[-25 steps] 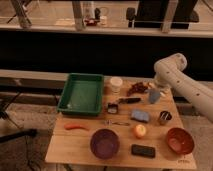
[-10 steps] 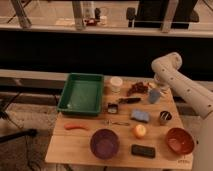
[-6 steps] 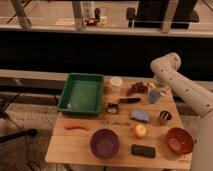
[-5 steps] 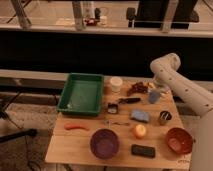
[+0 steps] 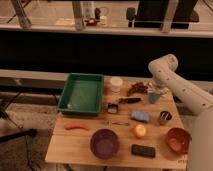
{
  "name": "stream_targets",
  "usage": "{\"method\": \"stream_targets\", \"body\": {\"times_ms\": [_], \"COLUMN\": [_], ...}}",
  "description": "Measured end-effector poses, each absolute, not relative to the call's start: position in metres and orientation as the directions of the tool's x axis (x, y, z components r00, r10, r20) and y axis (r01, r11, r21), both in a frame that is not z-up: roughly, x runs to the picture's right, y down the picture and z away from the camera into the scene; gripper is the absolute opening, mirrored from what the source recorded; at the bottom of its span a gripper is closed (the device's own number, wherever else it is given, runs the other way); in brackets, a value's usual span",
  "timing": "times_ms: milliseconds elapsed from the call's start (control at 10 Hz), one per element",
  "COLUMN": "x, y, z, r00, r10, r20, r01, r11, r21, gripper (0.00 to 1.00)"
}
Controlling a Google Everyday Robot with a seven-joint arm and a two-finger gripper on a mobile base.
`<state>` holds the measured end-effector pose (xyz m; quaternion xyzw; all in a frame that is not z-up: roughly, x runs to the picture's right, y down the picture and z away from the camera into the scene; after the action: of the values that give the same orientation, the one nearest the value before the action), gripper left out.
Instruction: Place towel in plastic cup
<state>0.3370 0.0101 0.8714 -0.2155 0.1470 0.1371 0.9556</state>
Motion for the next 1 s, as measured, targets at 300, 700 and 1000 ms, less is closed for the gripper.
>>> {"method": "stream_targets", "body": {"times_ms": [300, 700, 1000], "x": [0.332, 0.319, 0.318], "y": [0.016, 0.021, 0.026], "z": [0.869, 0.868, 0.871], "r00": [0.922, 0.928, 0.928], "r10": [0.188, 0.165, 0.141], "r20": [-0.339, -0.334, -0.346], "r01": [-0.319, -0.301, -0.290], "r11": [0.864, 0.860, 0.855], "r21": [-0.389, -0.412, -0.430], "gripper": [0.00, 0.00, 0.06]}}
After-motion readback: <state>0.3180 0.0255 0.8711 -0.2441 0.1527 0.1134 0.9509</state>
